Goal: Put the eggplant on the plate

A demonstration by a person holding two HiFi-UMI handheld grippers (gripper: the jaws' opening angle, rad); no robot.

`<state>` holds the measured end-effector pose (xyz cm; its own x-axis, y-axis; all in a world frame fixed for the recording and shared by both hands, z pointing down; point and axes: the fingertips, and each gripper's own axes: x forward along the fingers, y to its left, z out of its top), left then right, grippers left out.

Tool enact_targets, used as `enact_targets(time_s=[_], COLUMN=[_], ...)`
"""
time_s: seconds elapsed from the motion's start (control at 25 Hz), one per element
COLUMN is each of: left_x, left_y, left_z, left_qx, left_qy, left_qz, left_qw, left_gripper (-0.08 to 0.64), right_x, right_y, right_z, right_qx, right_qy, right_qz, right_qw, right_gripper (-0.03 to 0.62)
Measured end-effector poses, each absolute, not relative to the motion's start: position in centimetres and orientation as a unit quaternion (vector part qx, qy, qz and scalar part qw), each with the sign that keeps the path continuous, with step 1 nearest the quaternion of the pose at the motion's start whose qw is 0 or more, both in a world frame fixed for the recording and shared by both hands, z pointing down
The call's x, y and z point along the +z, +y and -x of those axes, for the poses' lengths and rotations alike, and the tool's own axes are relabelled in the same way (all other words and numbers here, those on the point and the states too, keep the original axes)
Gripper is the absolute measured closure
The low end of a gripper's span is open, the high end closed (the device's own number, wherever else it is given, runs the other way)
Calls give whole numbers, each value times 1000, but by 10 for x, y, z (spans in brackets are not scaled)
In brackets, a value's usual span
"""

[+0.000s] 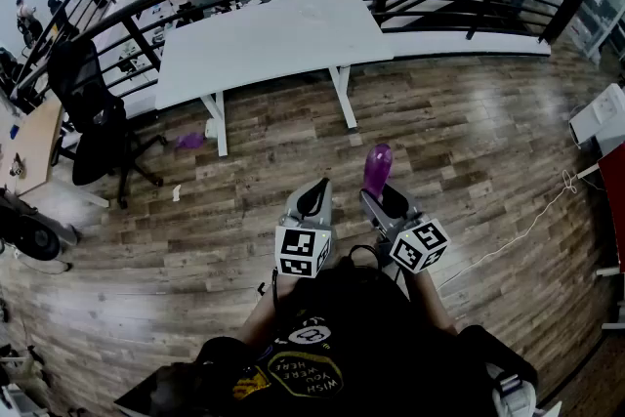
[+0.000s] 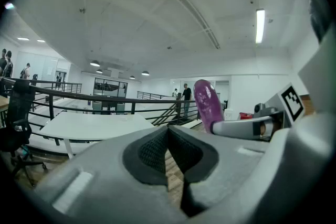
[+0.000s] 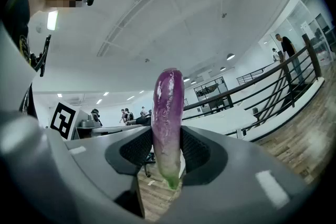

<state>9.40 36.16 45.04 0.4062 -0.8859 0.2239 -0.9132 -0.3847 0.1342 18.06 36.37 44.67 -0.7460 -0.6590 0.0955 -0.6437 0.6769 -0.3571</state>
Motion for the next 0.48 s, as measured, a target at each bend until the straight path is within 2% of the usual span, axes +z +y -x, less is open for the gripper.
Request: enact_targets(time_s=[0.48], left_x=[454], left_y=[354], left_z=[-84], left_qx=[58], left_qy=[-540], left_qz=[-831], left_qw=[125], left_gripper=[555], right_x=[446], right_y=[355], right_z=[-158], right_qx=[-185], right_qy=[925], right_qz=[331], right_qw=[24], right_gripper=[419])
